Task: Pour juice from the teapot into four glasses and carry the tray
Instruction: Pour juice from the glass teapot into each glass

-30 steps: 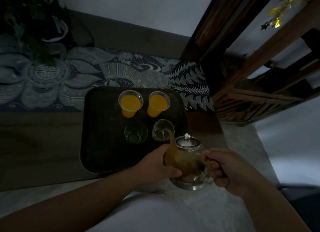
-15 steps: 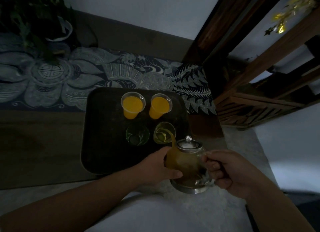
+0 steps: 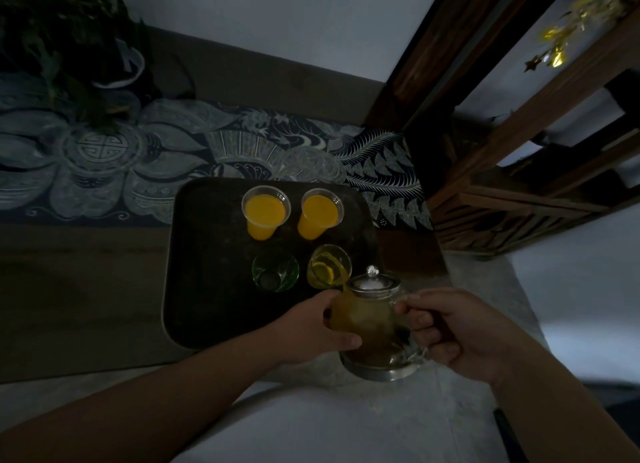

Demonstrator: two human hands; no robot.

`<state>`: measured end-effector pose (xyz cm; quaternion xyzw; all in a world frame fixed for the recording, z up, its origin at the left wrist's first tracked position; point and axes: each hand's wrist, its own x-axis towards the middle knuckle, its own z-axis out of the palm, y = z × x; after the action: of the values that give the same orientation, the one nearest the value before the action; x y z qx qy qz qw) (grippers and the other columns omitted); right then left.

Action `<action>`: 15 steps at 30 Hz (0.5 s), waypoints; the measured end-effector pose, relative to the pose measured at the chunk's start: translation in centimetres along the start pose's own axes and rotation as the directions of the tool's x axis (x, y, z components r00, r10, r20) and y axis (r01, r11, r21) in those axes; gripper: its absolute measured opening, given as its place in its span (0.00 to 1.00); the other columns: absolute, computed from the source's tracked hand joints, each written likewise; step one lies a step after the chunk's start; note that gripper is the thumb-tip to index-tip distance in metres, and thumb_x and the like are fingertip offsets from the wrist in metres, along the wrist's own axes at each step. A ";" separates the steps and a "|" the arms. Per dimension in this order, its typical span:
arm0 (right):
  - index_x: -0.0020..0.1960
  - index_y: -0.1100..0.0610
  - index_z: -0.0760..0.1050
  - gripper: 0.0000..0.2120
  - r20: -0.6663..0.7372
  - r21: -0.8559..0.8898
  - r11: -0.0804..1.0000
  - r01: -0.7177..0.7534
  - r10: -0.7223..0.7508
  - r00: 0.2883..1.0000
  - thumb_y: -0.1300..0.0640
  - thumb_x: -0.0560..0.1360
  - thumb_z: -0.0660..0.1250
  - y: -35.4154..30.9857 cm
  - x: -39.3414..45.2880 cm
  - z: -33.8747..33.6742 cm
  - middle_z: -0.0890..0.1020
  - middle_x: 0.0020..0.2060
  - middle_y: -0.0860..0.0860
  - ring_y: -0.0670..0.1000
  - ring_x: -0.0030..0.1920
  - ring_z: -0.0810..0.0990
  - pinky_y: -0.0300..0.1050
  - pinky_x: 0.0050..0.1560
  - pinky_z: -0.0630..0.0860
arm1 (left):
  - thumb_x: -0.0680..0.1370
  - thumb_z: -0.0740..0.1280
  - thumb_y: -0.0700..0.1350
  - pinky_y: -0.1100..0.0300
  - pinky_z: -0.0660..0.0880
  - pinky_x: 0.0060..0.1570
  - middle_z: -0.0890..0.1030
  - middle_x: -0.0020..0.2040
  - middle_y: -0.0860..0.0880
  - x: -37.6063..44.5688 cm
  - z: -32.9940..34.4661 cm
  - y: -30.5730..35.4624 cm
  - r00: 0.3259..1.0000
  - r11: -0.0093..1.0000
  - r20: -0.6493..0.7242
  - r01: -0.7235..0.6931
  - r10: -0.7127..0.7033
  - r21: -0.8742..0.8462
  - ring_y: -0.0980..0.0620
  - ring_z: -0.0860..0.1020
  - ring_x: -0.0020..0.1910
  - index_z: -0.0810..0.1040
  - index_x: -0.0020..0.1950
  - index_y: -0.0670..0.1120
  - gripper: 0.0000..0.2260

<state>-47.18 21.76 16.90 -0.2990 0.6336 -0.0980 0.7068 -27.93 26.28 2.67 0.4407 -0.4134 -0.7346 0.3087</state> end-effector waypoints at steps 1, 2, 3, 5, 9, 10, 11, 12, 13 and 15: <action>0.46 0.63 0.75 0.08 0.009 0.006 1.000 0.001 -0.001 1.000 0.61 0.78 0.59 -0.1 0.0 0.0 0.69 0.26 0.49 0.44 0.22 0.65 0.32 0.16 0.55 | 0.72 0.77 0.42 0.58 0.80 0.56 0.79 0.61 0.56 0.0 0.0 0.0 1.000 1.000 -0.003 -0.001 0.001 -0.003 0.56 0.79 0.60 0.71 0.61 0.61 0.25; 0.46 0.63 0.75 0.08 0.019 0.009 1.000 0.000 0.000 1.000 0.61 0.78 0.59 -0.1 0.1 -0.1 0.69 0.26 0.49 0.44 0.22 0.66 0.32 0.16 0.56 | 0.72 0.77 0.42 0.57 0.80 0.57 0.79 0.62 0.56 0.1 0.0 0.0 1.000 1.000 -0.005 0.000 0.000 -0.006 0.55 0.79 0.60 0.71 0.61 0.61 0.25; 0.46 0.63 0.75 0.07 0.027 0.010 1.000 -0.001 0.001 1.000 0.61 0.77 0.59 -0.2 0.1 -0.1 0.69 0.26 0.49 0.44 0.22 0.66 0.32 0.16 0.56 | 0.72 0.77 0.42 0.56 0.79 0.58 0.79 0.63 0.54 0.1 0.0 0.0 1.000 1.000 -0.006 0.002 -0.002 -0.013 0.54 0.79 0.61 0.71 0.63 0.60 0.25; 0.47 0.64 0.76 0.07 0.041 0.009 1.000 -0.004 0.003 0.999 0.61 0.74 0.62 -0.3 0.2 -0.1 0.69 0.26 0.49 0.44 0.23 0.66 0.32 0.16 0.57 | 0.73 0.77 0.42 0.55 0.79 0.59 0.78 0.63 0.53 0.1 0.0 -0.1 1.000 1.000 -0.008 0.009 -0.009 -0.015 0.53 0.79 0.61 0.70 0.67 0.56 0.27; 0.47 0.64 0.76 0.10 0.072 0.000 1.000 -0.012 0.012 0.997 0.59 0.69 0.65 -0.4 0.2 -0.1 0.69 0.27 0.50 0.44 0.23 0.67 0.33 0.15 0.58 | 0.74 0.76 0.40 0.65 0.80 0.48 0.79 0.59 0.56 -0.2 0.1 -0.1 1.000 0.999 0.004 -0.003 0.003 -0.042 0.57 0.81 0.56 0.70 0.61 0.60 0.24; 0.48 0.64 0.76 0.10 0.076 0.002 1.000 -0.015 0.015 0.997 0.60 0.69 0.65 -0.5 0.3 -0.2 0.70 0.27 0.50 0.44 0.23 0.67 0.33 0.15 0.58 | 0.74 0.76 0.40 0.66 0.80 0.47 0.79 0.58 0.57 -0.3 0.2 -0.1 1.000 0.999 0.004 -0.005 0.005 -0.047 0.58 0.81 0.55 0.70 0.60 0.61 0.23; 0.48 0.64 0.76 0.10 0.080 0.008 1.000 -0.019 0.018 0.997 0.60 0.69 0.65 -0.5 0.3 -0.2 0.70 0.27 0.50 0.44 0.23 0.67 0.33 0.15 0.58 | 0.74 0.76 0.40 0.67 0.79 0.45 0.79 0.58 0.57 -0.3 0.2 0.0 1.000 0.999 -0.001 -0.006 0.006 -0.044 0.59 0.81 0.54 0.70 0.59 0.61 0.23; 0.48 0.64 0.76 0.10 0.084 0.013 1.000 -0.022 0.021 0.996 0.60 0.69 0.65 -0.5 0.3 -0.2 0.70 0.27 0.50 0.44 0.23 0.67 0.33 0.15 0.58 | 0.74 0.76 0.41 0.68 0.79 0.45 0.79 0.57 0.58 -0.4 0.2 0.1 1.000 0.999 -0.007 -0.006 0.006 -0.038 0.59 0.81 0.54 0.71 0.58 0.61 0.23; 0.48 0.64 0.76 0.10 0.088 0.013 1.000 -0.023 0.022 0.996 0.60 0.70 0.65 -0.6 0.3 -0.2 0.70 0.27 0.50 0.44 0.23 0.67 0.33 0.15 0.58 | 0.74 0.76 0.41 0.67 0.79 0.45 0.79 0.58 0.58 -0.5 0.2 0.2 1.000 1.000 -0.011 -0.006 0.005 -0.030 0.59 0.80 0.54 0.71 0.58 0.62 0.23; 0.49 0.65 0.76 0.11 0.093 0.003 1.000 -0.021 0.020 0.995 0.60 0.70 0.64 -0.6 0.3 -0.2 0.70 0.27 0.50 0.44 0.23 0.67 0.33 0.15 0.58 | 0.74 0.76 0.42 0.66 0.79 0.47 0.79 0.58 0.57 -0.6 0.2 0.3 1.000 1.000 -0.016 -0.004 0.004 -0.016 0.58 0.80 0.56 0.71 0.60 0.61 0.23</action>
<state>-47.21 21.03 16.98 -0.2952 0.6027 -0.0781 0.7372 -27.87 26.68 3.23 0.4432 -0.4059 -0.7337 0.3170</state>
